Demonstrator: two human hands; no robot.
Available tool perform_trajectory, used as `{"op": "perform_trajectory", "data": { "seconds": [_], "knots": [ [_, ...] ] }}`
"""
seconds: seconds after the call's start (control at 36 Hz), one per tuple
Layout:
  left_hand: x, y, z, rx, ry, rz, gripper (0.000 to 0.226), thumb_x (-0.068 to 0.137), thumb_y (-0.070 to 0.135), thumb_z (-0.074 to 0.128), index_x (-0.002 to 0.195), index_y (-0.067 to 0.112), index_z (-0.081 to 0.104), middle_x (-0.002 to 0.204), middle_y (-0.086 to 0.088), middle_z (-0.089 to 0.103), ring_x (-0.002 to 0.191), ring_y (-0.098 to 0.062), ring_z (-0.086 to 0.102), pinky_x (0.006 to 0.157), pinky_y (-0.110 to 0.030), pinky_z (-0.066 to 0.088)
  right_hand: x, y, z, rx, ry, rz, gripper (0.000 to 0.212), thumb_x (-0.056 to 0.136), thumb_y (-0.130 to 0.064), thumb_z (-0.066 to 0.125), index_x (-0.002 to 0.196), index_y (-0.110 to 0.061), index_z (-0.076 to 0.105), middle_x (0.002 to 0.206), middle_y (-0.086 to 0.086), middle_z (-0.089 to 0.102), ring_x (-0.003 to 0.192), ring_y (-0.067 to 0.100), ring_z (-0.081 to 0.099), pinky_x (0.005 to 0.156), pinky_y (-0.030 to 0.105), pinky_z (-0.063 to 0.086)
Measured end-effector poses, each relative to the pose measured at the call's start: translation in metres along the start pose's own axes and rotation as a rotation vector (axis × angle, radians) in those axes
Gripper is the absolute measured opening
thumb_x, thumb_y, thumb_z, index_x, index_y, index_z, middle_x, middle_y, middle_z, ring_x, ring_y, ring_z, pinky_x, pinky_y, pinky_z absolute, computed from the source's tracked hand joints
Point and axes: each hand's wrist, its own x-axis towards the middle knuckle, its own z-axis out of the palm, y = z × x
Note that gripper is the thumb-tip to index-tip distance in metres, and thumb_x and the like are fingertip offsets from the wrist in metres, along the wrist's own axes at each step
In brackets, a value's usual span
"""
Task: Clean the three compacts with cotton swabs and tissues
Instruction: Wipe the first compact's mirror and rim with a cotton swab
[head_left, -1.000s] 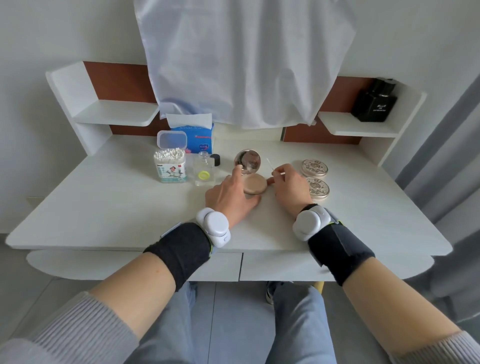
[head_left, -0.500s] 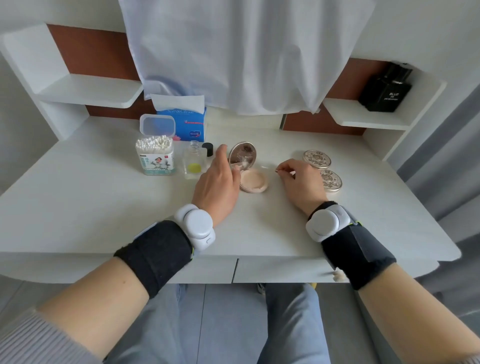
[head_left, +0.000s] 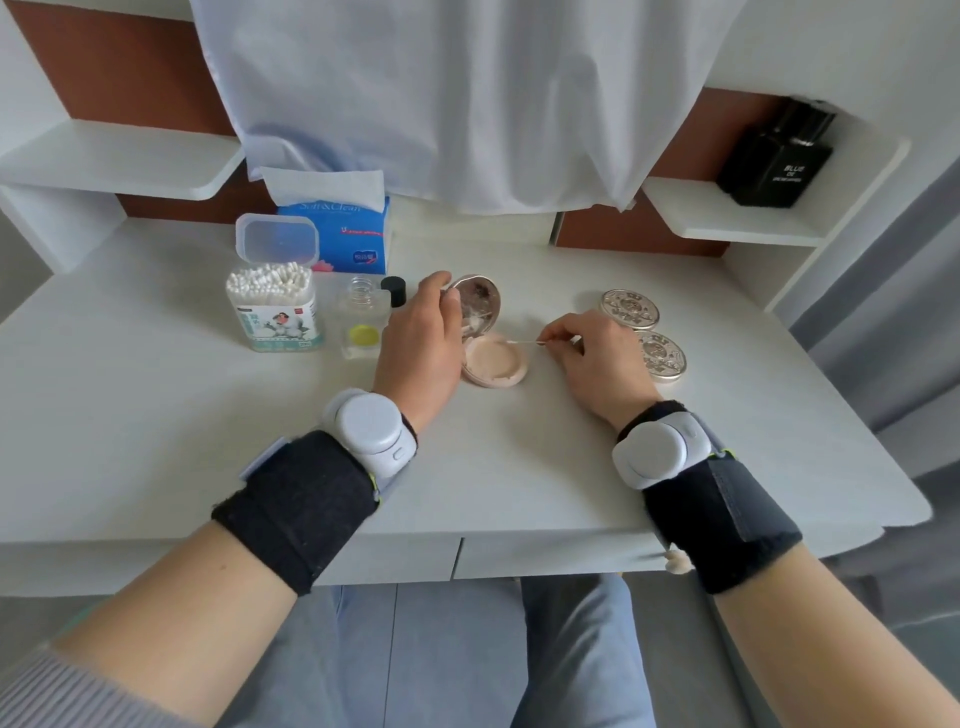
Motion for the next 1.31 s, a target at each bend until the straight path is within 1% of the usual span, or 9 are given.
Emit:
{"op": "perform_trajectory", "data": {
  "seconds": [0.08, 0.17, 0.36, 0.64, 0.78, 0.92, 1.14, 1.25, 1.31],
  "knots": [
    [0.003, -0.002, 0.0, -0.033, 0.028, 0.031, 0.033, 0.103, 0.019, 0.035, 0.117, 0.002, 0.059, 0.098, -0.019, 0.066, 0.093, -0.039, 0.059, 0.08, -0.044, 0.047, 0.002, 0.0, 0.001, -0.015, 0.004, -0.004, 0.015, 0.087, -0.012, 0.06, 0.092, -0.019, 0.073, 0.088, 0.001, 0.062, 0.076, 0.015, 0.05, 0.067, 0.019, 0.03],
    [0.006, -0.004, 0.003, -0.048, 0.027, 0.038, 0.03, 0.102, 0.019, 0.034, 0.105, 0.002, 0.059, 0.077, -0.011, 0.057, 0.073, -0.041, 0.058, 0.065, -0.048, 0.049, 0.004, -0.001, 0.003, -0.022, 0.013, 0.003, 0.016, 0.088, -0.011, 0.06, 0.094, -0.018, 0.073, 0.089, 0.001, 0.061, 0.077, 0.015, 0.05, 0.066, 0.017, 0.028],
    [0.007, -0.01, 0.007, -0.117, -0.012, 0.003, 0.027, 0.102, 0.024, 0.034, 0.101, 0.007, 0.056, 0.06, -0.002, 0.05, 0.061, -0.038, 0.057, 0.06, -0.051, 0.05, 0.007, 0.0, 0.004, -0.002, 0.051, 0.03, 0.014, 0.087, -0.012, 0.06, 0.094, -0.017, 0.072, 0.091, 0.004, 0.068, 0.074, 0.016, 0.052, 0.066, 0.018, 0.03],
    [0.007, -0.01, 0.008, -0.13, -0.024, 0.019, 0.027, 0.102, 0.023, 0.035, 0.105, 0.008, 0.056, 0.06, 0.003, 0.048, 0.062, -0.036, 0.057, 0.061, -0.049, 0.051, 0.005, -0.002, 0.001, -0.016, -0.019, -0.01, 0.016, 0.088, -0.012, 0.06, 0.094, -0.019, 0.073, 0.086, -0.004, 0.057, 0.076, 0.013, 0.05, 0.068, 0.018, 0.03],
    [0.008, -0.01, 0.008, -0.129, -0.029, 0.012, 0.026, 0.102, 0.023, 0.035, 0.107, 0.009, 0.057, 0.059, 0.005, 0.048, 0.062, -0.034, 0.058, 0.062, -0.048, 0.051, 0.007, -0.002, 0.002, -0.016, 0.028, 0.003, 0.016, 0.088, -0.01, 0.06, 0.096, -0.015, 0.073, 0.092, 0.005, 0.065, 0.076, 0.013, 0.049, 0.065, 0.017, 0.029],
    [0.008, -0.012, 0.009, -0.134, -0.027, 0.021, 0.026, 0.102, 0.023, 0.035, 0.105, 0.009, 0.056, 0.059, 0.006, 0.048, 0.062, -0.034, 0.058, 0.062, -0.05, 0.051, 0.004, -0.005, 0.002, 0.012, -0.02, -0.028, 0.015, 0.087, -0.013, 0.061, 0.093, -0.022, 0.073, 0.086, -0.005, 0.06, 0.075, 0.013, 0.053, 0.07, 0.022, 0.035],
    [0.007, -0.012, 0.008, -0.125, -0.019, 0.043, 0.026, 0.102, 0.023, 0.036, 0.108, 0.008, 0.057, 0.06, 0.005, 0.048, 0.064, -0.035, 0.058, 0.063, -0.05, 0.051, 0.005, -0.003, 0.002, 0.007, 0.011, -0.031, 0.015, 0.089, -0.015, 0.061, 0.096, -0.02, 0.073, 0.089, -0.001, 0.063, 0.075, 0.012, 0.05, 0.068, 0.018, 0.031],
    [0.007, -0.013, 0.01, -0.117, -0.017, 0.04, 0.026, 0.102, 0.024, 0.036, 0.107, 0.01, 0.056, 0.06, 0.005, 0.048, 0.064, -0.036, 0.058, 0.062, -0.049, 0.052, 0.004, -0.006, 0.003, -0.028, -0.046, -0.067, 0.015, 0.089, -0.02, 0.061, 0.095, -0.026, 0.073, 0.093, -0.001, 0.064, 0.078, 0.014, 0.054, 0.075, 0.027, 0.042],
    [0.007, -0.014, 0.01, -0.111, -0.016, 0.043, 0.026, 0.102, 0.024, 0.035, 0.106, 0.01, 0.056, 0.059, 0.005, 0.048, 0.064, -0.036, 0.058, 0.062, -0.049, 0.051, 0.005, -0.005, 0.003, -0.034, -0.03, -0.058, 0.016, 0.089, -0.019, 0.06, 0.096, -0.024, 0.073, 0.094, 0.001, 0.064, 0.078, 0.013, 0.052, 0.072, 0.024, 0.037]
  ]
}}
